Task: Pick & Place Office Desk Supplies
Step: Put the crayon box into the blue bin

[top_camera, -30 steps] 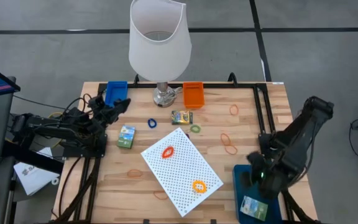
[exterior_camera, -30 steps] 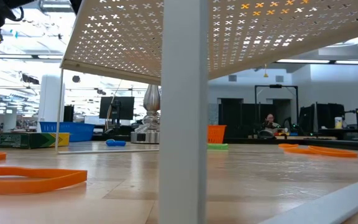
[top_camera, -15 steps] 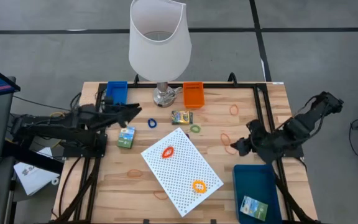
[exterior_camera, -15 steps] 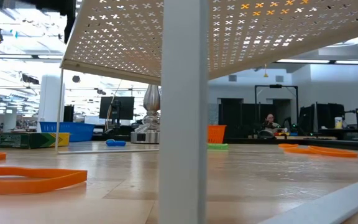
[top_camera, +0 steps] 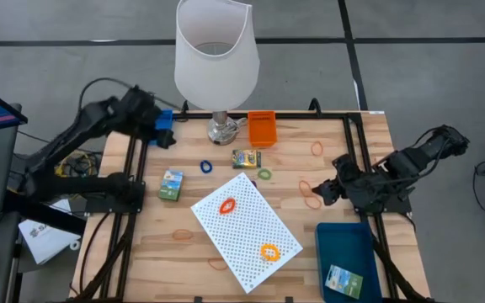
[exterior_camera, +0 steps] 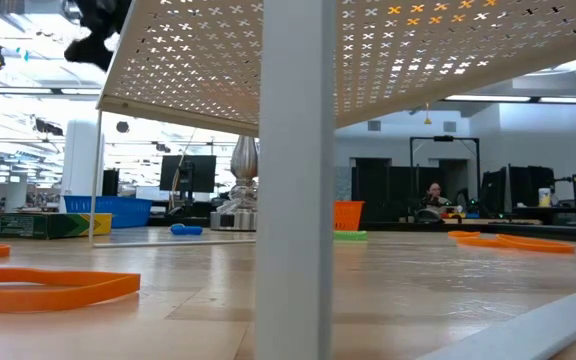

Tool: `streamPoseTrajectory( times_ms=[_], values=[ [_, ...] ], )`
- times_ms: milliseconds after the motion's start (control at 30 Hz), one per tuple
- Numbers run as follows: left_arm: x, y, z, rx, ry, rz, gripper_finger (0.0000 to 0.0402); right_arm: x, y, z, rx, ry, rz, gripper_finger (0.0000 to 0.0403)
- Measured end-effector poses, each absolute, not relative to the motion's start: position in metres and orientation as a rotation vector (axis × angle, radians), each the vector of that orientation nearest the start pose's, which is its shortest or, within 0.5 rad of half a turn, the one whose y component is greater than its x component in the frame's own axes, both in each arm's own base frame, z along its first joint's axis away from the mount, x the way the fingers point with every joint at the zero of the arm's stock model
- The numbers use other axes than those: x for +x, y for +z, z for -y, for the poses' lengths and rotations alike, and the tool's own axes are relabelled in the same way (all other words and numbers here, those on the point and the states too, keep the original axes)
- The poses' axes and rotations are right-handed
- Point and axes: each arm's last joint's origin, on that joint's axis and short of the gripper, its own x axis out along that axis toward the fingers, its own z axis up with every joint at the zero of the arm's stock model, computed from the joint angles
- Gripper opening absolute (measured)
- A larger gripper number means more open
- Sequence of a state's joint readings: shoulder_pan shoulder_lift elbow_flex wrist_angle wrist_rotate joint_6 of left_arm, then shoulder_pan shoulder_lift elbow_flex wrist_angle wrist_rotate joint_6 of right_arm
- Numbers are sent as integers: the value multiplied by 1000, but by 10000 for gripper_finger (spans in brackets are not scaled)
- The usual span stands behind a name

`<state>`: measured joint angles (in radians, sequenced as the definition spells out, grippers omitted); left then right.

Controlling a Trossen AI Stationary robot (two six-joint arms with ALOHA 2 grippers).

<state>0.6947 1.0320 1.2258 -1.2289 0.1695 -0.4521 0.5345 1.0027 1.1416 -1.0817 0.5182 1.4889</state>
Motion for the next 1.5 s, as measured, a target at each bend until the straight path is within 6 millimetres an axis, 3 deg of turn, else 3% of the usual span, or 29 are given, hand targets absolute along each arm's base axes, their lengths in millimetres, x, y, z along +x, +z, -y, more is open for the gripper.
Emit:
streamPoseTrajectory(
  times_ms=[200, 433, 867, 1033, 1300, 1500],
  values=[
    [136, 327, -139, -994, 532, -986, 274, 151, 346, -77, 937, -526, -617, 189],
    [154, 285, -161, -1012, 386, -1326, 273, 157, 344, -81, 923, -519, -617, 189],
    [193, 225, -161, -789, 86, -1586, 273, 175, 339, -93, 900, -488, -594, 189],
    [193, 202, -163, -680, 24, -1628, 273, 176, 339, -96, 901, -478, -584, 189],
    [186, 183, -158, -582, -91, -1626, 273, 179, 341, -98, 928, -458, -562, 189],
    [183, 167, -157, -513, -67, -1624, 273, 179, 341, -98, 936, -460, -560, 189]
  ],
)
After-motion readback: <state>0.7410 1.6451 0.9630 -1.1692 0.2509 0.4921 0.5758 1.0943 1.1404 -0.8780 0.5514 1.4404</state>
